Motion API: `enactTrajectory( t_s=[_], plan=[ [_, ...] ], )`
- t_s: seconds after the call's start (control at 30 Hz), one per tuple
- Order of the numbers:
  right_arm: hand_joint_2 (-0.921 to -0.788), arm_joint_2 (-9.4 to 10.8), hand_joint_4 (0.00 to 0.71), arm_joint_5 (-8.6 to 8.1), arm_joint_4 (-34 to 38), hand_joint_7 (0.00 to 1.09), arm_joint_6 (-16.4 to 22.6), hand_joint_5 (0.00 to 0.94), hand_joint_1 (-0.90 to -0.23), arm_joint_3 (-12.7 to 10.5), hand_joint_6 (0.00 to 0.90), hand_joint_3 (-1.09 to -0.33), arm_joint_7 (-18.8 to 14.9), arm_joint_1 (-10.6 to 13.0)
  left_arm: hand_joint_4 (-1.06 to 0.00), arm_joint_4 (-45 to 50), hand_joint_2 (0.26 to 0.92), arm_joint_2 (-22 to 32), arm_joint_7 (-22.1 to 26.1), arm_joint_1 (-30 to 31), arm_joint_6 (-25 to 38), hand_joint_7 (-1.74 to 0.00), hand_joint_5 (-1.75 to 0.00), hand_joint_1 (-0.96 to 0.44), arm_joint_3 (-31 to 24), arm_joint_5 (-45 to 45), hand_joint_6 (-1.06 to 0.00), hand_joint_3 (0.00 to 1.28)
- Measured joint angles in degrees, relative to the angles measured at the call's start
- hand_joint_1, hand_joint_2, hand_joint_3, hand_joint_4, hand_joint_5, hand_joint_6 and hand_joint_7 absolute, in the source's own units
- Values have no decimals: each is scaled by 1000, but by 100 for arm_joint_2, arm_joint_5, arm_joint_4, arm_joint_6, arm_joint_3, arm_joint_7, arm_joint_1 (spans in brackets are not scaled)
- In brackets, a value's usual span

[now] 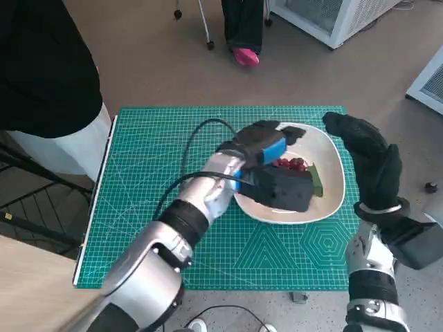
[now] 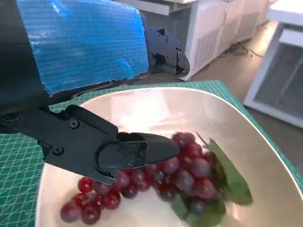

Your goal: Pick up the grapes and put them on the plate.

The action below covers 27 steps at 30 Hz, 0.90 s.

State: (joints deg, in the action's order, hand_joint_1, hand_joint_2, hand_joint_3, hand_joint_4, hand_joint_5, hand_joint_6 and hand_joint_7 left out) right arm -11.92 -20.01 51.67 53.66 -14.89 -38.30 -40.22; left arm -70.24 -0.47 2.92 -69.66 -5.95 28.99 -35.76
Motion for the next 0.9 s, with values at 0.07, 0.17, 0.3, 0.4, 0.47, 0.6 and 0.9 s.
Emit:
enactTrajectory(
  t_s=[0.07,0.17,0.3,0.4,0.47,0.6,0.9],
  plan=[
    [-921,4,276,2,36,3,19,1,-455,2,260,-556,0,-33,-145,98,921,121,-23,73,-58,-79,0,-705,-46,29,-212,488],
    [-921,11,275,6,106,3,52,1,-451,8,259,-557,0,-90,-145,344,921,353,-59,231,-180,-70,-1,-696,-157,101,-220,443],
    [-921,34,275,11,231,2,104,1,-447,13,258,-556,1,-163,-144,859,921,740,-133,563,-439,-62,0,-680,-398,286,-229,391],
    [-921,71,276,14,321,3,145,1,-445,19,259,-552,1,-201,-142,1255,921,1049,-157,874,-688,-58,0,-667,-616,469,-234,361],
    [-921,97,278,17,384,4,164,2,-446,27,261,-547,1,-225,-140,1519,921,1268,-157,1130,-893,-55,0,-654,-792,640,-236,345],
    [-921,140,283,19,492,6,186,4,-453,37,267,-533,0,-281,-139,1955,921,1683,-132,1681,-1253,-50,0,-625,-1161,996,-241,325],
    [-921,202,293,11,672,9,263,6,-460,38,275,-516,-86,-387,-137,2659,921,2510,-22,2812,-1718,-39,0,-626,-1859,1526,-238,298]
  ],
)
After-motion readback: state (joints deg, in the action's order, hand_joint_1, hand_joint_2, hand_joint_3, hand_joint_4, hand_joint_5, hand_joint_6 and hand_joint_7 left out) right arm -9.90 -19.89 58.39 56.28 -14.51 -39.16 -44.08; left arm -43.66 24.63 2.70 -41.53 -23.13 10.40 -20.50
